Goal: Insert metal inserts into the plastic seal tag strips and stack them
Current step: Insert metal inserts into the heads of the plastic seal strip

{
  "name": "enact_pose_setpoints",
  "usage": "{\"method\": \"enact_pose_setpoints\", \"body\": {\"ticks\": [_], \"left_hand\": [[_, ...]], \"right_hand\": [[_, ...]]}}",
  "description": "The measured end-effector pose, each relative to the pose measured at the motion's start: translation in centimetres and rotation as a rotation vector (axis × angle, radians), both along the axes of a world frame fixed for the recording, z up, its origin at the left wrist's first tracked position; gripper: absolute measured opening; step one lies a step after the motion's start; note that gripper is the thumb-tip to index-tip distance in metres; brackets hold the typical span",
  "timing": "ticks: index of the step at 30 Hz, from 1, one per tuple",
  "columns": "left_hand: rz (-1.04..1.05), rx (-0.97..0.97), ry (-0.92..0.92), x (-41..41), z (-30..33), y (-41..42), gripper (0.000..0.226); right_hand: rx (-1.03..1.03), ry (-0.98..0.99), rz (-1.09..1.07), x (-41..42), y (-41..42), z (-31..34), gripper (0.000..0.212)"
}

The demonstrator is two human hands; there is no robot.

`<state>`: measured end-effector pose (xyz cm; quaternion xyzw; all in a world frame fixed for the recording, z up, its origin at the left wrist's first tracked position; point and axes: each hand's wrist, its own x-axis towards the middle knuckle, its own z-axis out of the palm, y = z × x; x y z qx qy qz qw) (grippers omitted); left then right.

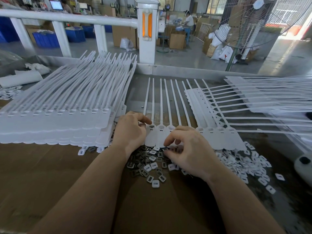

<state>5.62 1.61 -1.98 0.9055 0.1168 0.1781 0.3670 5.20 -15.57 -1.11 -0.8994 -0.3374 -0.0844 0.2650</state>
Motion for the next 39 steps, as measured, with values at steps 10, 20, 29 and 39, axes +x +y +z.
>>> {"method": "enact_pose_setpoints", "body": {"ticks": [10,20,29,39], "left_hand": [[-0.015,-0.011,0.004,-0.17,0.25,-0.19,0.027],[-0.018,-0.014,-0.041,-0.48,0.64,-0.47,0.016],[-0.010,0.005,-0.056,-0.64,0.85,-0.64,0.012],[-0.048,0.030,-0.097,-0.55,0.69,-0.63,0.017]], "right_hand": [[-0.035,0.028,0.028,0.13,0.12,-0.07,0.005],[-0.056,0.075,0.060,-0.04,-0.03,0.18,0.009],[-0.015,0.125,0.065,-0.04,0.03,0.29,0.004],[-0.035,0.154,0.084,-0.10,-0.08,0.47,0.008]]}}
